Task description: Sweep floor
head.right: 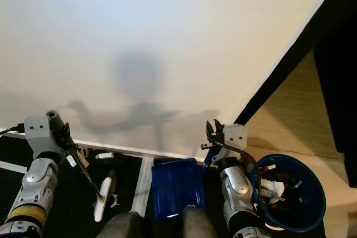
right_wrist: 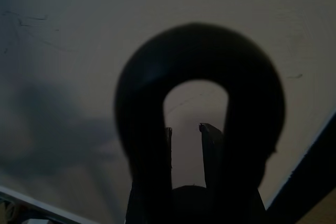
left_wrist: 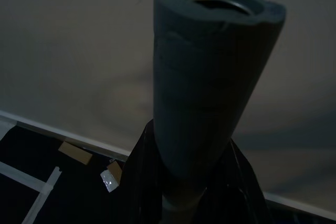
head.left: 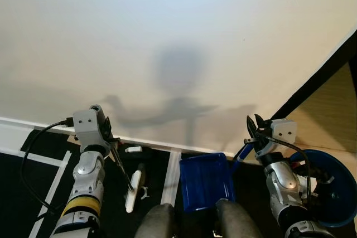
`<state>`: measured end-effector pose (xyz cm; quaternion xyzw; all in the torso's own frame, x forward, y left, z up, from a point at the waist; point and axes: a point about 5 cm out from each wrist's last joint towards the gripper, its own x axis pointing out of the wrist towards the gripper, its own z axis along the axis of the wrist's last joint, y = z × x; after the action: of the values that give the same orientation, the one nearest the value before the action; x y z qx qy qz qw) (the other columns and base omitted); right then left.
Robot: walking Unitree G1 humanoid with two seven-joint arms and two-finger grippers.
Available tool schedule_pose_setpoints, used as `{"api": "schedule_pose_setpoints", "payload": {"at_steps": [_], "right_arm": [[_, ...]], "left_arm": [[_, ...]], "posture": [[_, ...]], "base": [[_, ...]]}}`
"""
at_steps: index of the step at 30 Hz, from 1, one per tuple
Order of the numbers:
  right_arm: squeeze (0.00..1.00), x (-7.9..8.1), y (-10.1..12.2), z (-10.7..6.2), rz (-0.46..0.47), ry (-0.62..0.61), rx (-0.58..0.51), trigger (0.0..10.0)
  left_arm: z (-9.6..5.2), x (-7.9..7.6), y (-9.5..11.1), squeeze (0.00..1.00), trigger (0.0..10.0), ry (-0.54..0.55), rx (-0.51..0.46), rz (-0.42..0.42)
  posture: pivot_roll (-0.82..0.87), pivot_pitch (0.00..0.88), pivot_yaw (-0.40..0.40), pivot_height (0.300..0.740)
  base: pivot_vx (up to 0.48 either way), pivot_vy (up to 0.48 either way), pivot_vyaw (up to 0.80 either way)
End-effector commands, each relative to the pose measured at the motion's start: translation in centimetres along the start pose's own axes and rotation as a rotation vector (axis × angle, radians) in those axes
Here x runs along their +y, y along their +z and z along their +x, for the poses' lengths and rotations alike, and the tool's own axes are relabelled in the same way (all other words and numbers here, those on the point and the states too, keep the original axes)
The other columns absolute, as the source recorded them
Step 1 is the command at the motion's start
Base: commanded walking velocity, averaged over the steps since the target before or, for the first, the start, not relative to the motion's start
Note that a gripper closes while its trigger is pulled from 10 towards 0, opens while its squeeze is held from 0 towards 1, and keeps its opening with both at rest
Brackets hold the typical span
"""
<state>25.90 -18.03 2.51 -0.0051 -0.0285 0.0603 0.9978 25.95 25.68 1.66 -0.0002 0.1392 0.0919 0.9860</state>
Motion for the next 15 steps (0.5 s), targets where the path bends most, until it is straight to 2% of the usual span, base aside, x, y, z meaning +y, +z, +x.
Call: {"api": "schedule_pose_setpoints", "payload": {"at_steps": [1,4,8,12,15], "right_arm": [[0.0,-0.5,-0.7,-1.0,-0.011,-0.027,0.037,0.0],[0.0,-1.4,-0.3,-1.1,-0.03,-0.09,0.011,0.0],[0.0,-3.1,0.5,-1.5,-0.07,-0.19,-0.034,0.0],[0.0,-4.4,1.1,-1.8,-0.087,-0.246,-0.067,0.0],[0.0,-5.0,1.2,-1.8,-0.082,-0.276,-0.067,0.0]], "left_arm": [[-2.0,-0.3,-4.9,0.0,10.0,0.01,0.235,-0.053],[-1.5,-0.6,-3.9,0.0,10.0,-0.001,0.189,-0.044],[-0.4,-1.5,-1.4,0.0,10.0,-0.056,0.08,0.054],[0.6,-2.1,0.8,0.0,10.0,-0.109,0.003,0.023],[0.9,-2.3,1.4,0.0,10.0,-0.146,0.001,0.009]], "posture": [[0.07,0.129,-0.03,0.74],[0.07,0.115,-0.024,0.74],[0.06,0.11,-0.024,0.74],[0.07,0.093,-0.017,0.74],[0.06,0.078,-0.007,0.74]], "base": [[0.0,0.0,0.0],[0.0,0.0,0.0],[0.0,0.0,0.0],[0.0,0.0,0.0],[0.0,0.0,0.0]]}}
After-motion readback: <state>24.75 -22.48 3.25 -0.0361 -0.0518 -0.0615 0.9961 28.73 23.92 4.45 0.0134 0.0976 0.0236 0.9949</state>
